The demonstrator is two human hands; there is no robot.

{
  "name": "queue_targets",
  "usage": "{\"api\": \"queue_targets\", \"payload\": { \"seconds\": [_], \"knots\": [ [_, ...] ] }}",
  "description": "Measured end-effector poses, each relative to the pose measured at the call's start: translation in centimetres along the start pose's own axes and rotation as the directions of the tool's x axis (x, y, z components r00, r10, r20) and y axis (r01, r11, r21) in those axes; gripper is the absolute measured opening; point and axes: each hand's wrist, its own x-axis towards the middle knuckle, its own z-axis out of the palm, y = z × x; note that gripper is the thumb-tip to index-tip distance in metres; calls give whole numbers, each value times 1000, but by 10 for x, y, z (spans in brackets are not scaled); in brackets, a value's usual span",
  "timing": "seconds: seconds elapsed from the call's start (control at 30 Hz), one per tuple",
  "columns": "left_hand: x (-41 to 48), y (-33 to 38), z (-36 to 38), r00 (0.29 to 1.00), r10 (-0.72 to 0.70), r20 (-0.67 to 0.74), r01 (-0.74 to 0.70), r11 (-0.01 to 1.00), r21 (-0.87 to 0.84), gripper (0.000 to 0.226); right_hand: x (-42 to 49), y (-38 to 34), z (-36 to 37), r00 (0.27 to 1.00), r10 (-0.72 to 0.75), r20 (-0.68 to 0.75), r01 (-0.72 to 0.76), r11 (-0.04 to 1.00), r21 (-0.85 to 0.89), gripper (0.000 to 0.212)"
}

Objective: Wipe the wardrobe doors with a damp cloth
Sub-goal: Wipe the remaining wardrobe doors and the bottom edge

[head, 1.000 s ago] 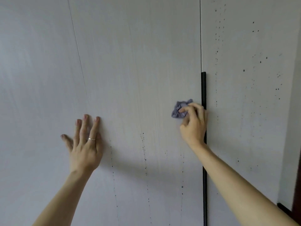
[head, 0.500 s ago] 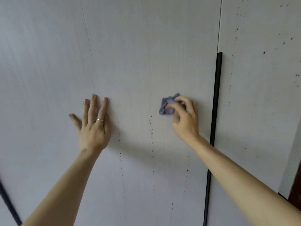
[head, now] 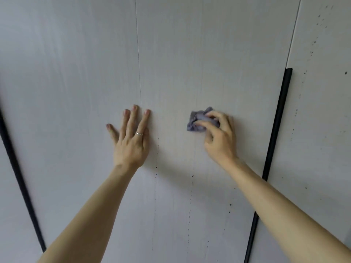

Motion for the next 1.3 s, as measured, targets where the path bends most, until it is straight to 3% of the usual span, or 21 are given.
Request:
{"api": "queue_targets", "payload": {
  "seconds": [0.07, 0.1, 0.2, 0.3, 0.37, 0.43, 0.5, 0.6, 0.67, 0.77, 0.87, 0.93, 1.03, 1.1, 1.2, 1.3],
  "knots": [
    [-1, 0, 0, 1000, -8, -3, 8, 1000, 4, 55, 21, -3, 1, 985, 149, -91, -148, 989, 24, 43],
    [-1, 1, 0, 1000, -10, -4, 10, 1000, 3, 55, 18, -5, 4, 982, 152, -109, -151, 988, 22, 42],
    [-1, 0, -1, 1000, -5, 9, 5, 1000, 4, 57, -37, -6, 16, 999, -50, 12, 50, 998, 36, 40],
    [-2, -3, -4, 1000, -7, 24, 6, 1000, 21, 58, -85, -7, 19, 912, -333, 240, 322, 943, 84, 39],
    [-2, -3, -6, 999, -12, 40, 11, 1000, 25, 57, -71, -7, 14, 875, -380, 301, 365, 925, 107, 38],
    [-1, -2, -8, 999, -21, 47, 19, 999, 31, 58, -36, -10, 10, 932, -288, 219, 279, 958, 68, 38],
    [-1, -1, -8, 998, -25, 50, 23, 999, 32, 56, 1, -13, 5, 995, -71, 73, 70, 997, 16, 42],
    [-2, -1, -6, 998, -30, 57, 28, 999, 42, 56, 17, -22, 13, 983, 163, -85, -159, 986, 58, 44],
    [-1, -1, -5, 998, -25, 57, 23, 999, 32, 56, -6, -28, 22, 990, 127, -67, -124, 991, 56, 40],
    [0, -1, -6, 998, -16, 55, 14, 999, 32, 55, -53, -32, 30, 983, -152, 105, 147, 988, 54, 35],
    [-2, -4, -5, 999, 18, 34, -19, 999, 29, 55, -45, -34, 24, 942, -273, 196, 259, 961, 92, 34],
    [-1, -7, -4, 999, 28, 33, -29, 999, 29, 55, -12, -40, 22, 970, -202, 137, 192, 978, 82, 39],
    [0, -5, -6, 998, 51, 46, -51, 999, 7, 57, 38, -49, 22, 994, 109, -6, -109, 994, 31, 44],
    [-8, -12, -8, 993, 113, 33, -113, 994, 11, 61, 41, -58, 27, 985, 168, -46, -167, 986, 25, 43],
    [-40, -41, -8, 978, 207, 10, -207, 976, 61, 65, -5, -68, 40, 999, 0, 52, 0, 1000, 17, 42],
    [-67, -75, -3, 969, 240, 57, -245, 962, 123, 66, -59, -83, 50, 948, -222, 226, 215, 975, 58, 39]
  ]
}}
